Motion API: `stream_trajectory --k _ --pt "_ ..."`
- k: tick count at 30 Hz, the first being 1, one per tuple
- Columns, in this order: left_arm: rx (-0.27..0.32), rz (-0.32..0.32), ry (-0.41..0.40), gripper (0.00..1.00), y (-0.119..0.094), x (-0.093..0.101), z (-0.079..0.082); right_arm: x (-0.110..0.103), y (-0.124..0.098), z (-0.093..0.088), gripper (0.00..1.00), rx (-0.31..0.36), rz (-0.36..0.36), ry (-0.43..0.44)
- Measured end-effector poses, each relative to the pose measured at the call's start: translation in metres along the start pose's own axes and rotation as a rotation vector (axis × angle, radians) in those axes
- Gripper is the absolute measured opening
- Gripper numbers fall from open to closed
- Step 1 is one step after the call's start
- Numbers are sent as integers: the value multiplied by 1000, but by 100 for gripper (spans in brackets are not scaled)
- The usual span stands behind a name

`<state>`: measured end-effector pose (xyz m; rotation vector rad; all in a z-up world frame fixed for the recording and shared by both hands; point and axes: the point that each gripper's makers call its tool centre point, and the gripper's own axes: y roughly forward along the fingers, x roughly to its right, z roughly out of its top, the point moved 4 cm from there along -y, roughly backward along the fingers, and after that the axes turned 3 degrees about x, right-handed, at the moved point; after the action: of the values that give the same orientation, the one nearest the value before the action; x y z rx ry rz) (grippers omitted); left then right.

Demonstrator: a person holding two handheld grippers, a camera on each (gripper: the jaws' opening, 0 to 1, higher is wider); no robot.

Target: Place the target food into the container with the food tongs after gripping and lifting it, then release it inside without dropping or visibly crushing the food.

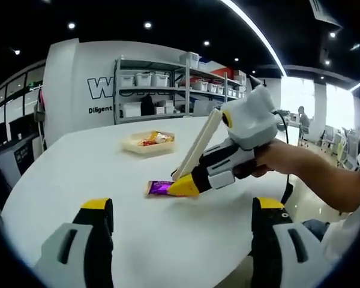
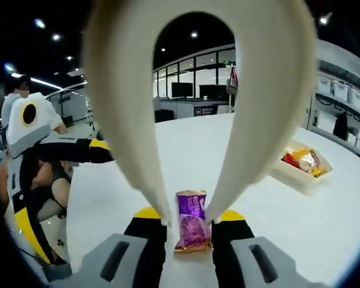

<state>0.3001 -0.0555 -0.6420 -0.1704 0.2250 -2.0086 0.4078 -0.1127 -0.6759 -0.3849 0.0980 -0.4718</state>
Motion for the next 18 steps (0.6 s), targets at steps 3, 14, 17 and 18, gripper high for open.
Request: stream_trajectory --k 3,14,17,18 --pt "-3 1 1 94 -1 -1 0 -3 1 -1 24 -9 -1 -8" --pt "14 9 -6 94 -4 -4 3 3 5 -7 19 -62 -6 -9" --pt "18 9 -12 94 -4 -5 3 6 7 -7 15 -57 -11 22" --pt "18 9 -10 94 -4 -5 3 4 4 -8 14 -53 -9 57"
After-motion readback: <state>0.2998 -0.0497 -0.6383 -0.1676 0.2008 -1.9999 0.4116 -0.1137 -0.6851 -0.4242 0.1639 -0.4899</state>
